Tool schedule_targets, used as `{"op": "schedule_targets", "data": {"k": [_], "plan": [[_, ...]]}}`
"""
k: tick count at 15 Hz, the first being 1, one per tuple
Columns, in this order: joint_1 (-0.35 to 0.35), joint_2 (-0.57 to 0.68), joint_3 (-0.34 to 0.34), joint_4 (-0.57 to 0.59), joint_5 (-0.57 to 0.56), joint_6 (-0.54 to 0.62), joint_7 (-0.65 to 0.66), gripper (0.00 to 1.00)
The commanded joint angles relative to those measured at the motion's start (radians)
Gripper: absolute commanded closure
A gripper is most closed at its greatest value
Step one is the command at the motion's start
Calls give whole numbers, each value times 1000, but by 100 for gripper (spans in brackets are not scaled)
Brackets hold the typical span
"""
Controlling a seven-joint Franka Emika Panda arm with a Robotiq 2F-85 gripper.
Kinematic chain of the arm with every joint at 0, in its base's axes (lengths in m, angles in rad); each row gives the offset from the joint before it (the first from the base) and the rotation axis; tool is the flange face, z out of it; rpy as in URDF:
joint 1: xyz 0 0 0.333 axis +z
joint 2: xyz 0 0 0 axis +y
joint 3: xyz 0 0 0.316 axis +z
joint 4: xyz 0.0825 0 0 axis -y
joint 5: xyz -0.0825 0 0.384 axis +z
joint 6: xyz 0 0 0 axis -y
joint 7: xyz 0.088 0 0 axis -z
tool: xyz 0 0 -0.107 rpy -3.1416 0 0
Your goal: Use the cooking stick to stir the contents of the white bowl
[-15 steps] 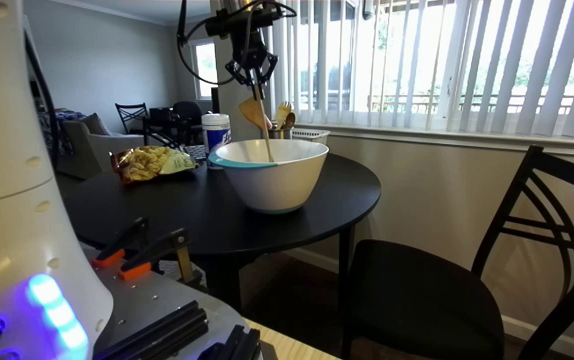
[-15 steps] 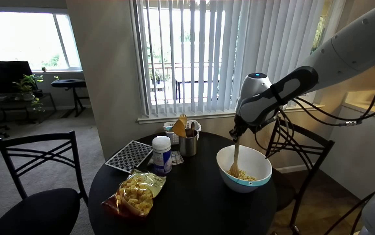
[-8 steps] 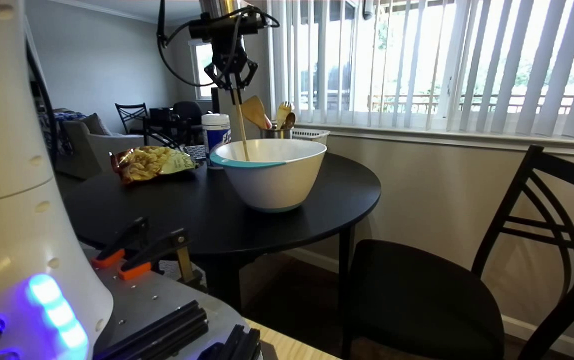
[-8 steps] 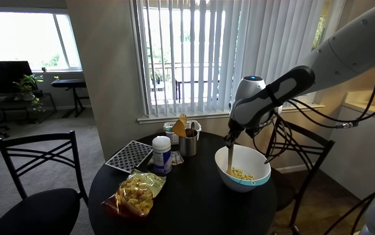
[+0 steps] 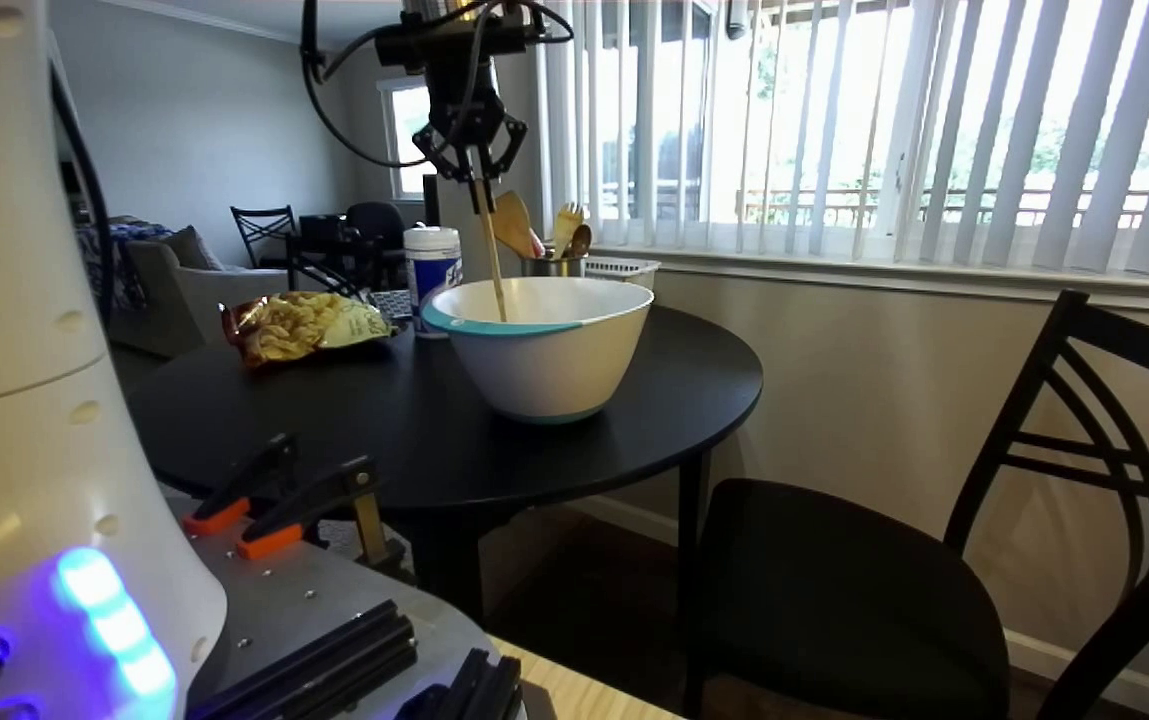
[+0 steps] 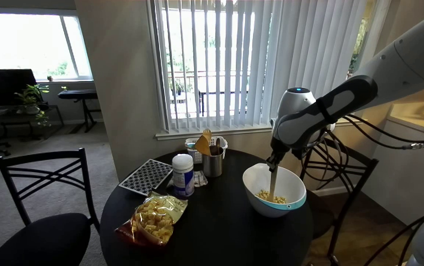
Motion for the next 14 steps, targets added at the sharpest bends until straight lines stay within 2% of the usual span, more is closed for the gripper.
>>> {"op": "schedule_targets", "data": {"k": [1,7,14], "plan": [[-49,-43,-3,-69,-102,-6,91,96],[-123,-13,1,-33,-256,6,253,96],[-96,91,14,88,-260,13,332,96]]}}
